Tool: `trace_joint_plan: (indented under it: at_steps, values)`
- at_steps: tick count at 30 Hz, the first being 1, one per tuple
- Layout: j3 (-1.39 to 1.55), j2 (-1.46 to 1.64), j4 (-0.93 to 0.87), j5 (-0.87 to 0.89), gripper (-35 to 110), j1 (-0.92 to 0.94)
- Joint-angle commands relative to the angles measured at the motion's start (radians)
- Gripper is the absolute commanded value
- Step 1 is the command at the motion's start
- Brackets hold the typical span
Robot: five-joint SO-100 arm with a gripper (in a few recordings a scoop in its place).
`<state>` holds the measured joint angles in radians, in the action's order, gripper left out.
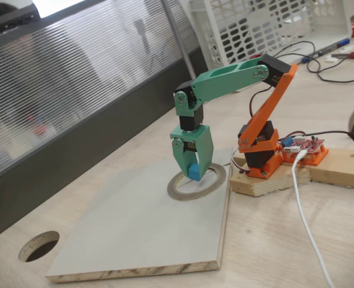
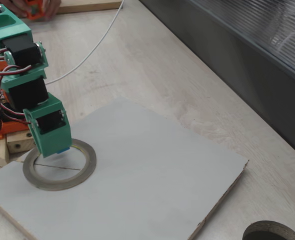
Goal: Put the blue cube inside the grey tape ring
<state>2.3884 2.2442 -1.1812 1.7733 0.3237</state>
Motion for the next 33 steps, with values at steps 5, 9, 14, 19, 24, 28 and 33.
trace_joint_plan:
  at_steps: [5,9,14,19,24,28,33]
  values:
    - [0.014,0.023,-0.017,0.011,2,0.015]
    - [0.014,0.023,-0.017,0.011,2,0.014]
    - [0.015,0.023,-0.018,0.012,2,0.015]
    - [0.015,0.023,-0.018,0.017,2,0.015]
    - [0.015,0.035,-0.018,0.018,4,0.015]
    - [0.014,0.035,-0.020,0.020,20,0.015]
    - [0.014,0.028,-0.021,0.020,55,0.014]
